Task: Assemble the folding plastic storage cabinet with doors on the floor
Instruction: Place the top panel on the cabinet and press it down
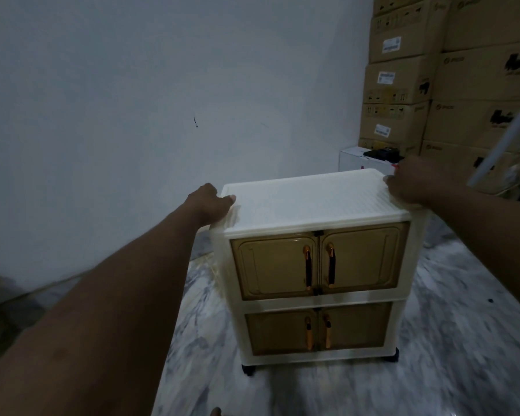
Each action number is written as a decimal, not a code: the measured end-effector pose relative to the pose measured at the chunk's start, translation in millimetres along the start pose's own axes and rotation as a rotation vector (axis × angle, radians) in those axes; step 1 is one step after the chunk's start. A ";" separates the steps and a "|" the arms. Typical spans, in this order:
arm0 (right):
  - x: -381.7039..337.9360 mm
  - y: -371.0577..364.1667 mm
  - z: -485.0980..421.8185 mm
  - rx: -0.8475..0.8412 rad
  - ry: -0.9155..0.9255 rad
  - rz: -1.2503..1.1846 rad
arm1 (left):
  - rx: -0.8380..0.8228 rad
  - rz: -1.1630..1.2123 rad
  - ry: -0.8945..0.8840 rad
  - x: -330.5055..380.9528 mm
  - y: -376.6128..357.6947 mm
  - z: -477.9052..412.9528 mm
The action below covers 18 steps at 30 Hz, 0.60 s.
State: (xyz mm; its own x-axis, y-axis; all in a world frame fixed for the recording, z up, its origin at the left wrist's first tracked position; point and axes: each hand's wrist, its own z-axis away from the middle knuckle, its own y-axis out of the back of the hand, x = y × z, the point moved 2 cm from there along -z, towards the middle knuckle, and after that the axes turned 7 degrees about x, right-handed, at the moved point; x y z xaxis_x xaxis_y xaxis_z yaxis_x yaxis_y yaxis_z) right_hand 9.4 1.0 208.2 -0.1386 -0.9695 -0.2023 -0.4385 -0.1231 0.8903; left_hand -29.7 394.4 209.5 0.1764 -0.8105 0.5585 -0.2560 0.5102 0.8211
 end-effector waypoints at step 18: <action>-24.5 -6.8 -12.2 0.022 0.163 0.153 | -0.034 -0.175 -0.180 9.0 -24.3 -32.8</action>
State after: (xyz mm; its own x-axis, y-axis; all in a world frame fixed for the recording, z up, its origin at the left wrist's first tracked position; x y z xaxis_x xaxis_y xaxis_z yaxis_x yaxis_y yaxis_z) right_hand 26.6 23.0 212.0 -0.0605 -0.9982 0.0051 -0.4426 0.0314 0.8962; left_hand 9.3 384.1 198.4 0.0420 -0.9238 0.3805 -0.2036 0.3649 0.9085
